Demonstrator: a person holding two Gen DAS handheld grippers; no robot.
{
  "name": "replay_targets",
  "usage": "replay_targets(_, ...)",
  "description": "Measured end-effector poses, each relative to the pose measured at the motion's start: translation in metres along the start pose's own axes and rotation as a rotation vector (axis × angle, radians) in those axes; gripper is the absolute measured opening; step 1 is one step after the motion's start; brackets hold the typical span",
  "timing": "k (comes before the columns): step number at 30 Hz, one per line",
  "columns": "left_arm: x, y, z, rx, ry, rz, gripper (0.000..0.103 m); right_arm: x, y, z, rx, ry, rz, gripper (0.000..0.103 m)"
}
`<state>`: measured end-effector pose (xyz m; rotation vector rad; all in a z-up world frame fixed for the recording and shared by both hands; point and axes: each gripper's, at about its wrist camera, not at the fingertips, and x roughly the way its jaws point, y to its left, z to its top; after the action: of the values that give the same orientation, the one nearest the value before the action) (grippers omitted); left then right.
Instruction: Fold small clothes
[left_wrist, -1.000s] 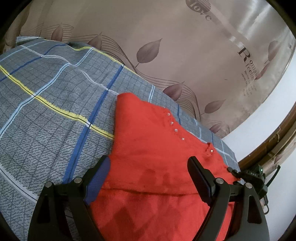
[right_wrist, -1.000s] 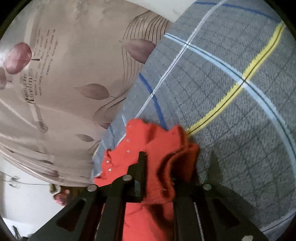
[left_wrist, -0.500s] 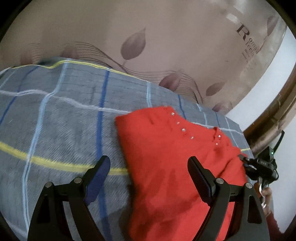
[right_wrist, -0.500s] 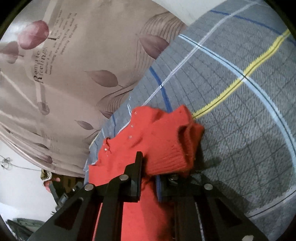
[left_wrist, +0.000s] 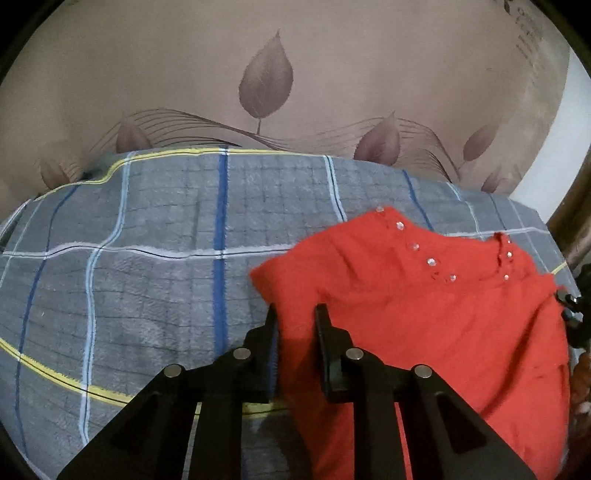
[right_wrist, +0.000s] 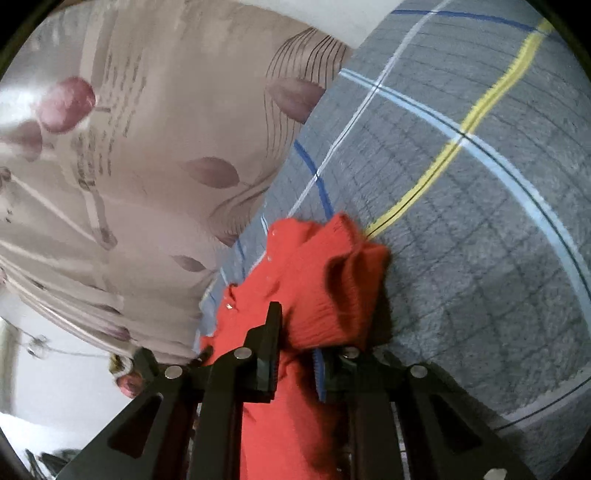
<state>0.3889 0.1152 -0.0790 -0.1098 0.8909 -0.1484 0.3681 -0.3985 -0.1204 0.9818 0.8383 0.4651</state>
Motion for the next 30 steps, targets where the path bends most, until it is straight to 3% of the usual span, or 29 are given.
replay_targets(2, -0.002, 0.010, -0.001, -0.044, -0.018, -0.034, 0.018, -0.004, -0.003, 0.000, 0.021, -0.020, 0.022, 0.016)
replay_targets(9, -0.004, 0.029, -0.006, -0.104, -0.069, -0.018, 0.018, -0.006, -0.004, 0.003, 0.035, -0.046, 0.052, 0.017)
replay_targets(11, -0.005, 0.041, -0.004, -0.164, -0.083, 0.011, 0.010, -0.007, -0.007, 0.004, 0.055, -0.050, 0.072, 0.016)
replay_targets(14, -0.003, 0.073, -0.009, -0.280, -0.078, -0.077, 0.010, -0.007, -0.007, 0.005, 0.051, -0.050, 0.073, 0.015)
replay_targets(19, -0.027, 0.069, -0.015, -0.234, -0.161, -0.064, 0.010, -0.004, -0.002, 0.006, 0.027, -0.037, 0.078, 0.012)
replay_targets(22, -0.047, 0.035, -0.009, -0.145, -0.209, -0.114, 0.010, 0.008, -0.003, 0.008, 0.042, 0.016, -0.024, 0.004)
replay_targets(25, -0.035, -0.001, -0.011, -0.054, -0.111, -0.136, 0.010, 0.014, 0.004, 0.008, 0.018, 0.038, -0.070, 0.004)
replay_targets(27, -0.019, -0.012, -0.017, -0.031, -0.051, -0.122, 0.010, 0.012, 0.000, 0.009, 0.040, 0.039, -0.040, 0.005)
replay_targets(30, -0.008, -0.011, -0.027, -0.037, -0.047, -0.116, 0.010, 0.001, -0.009, 0.011, 0.088, 0.039, -0.003, 0.007)
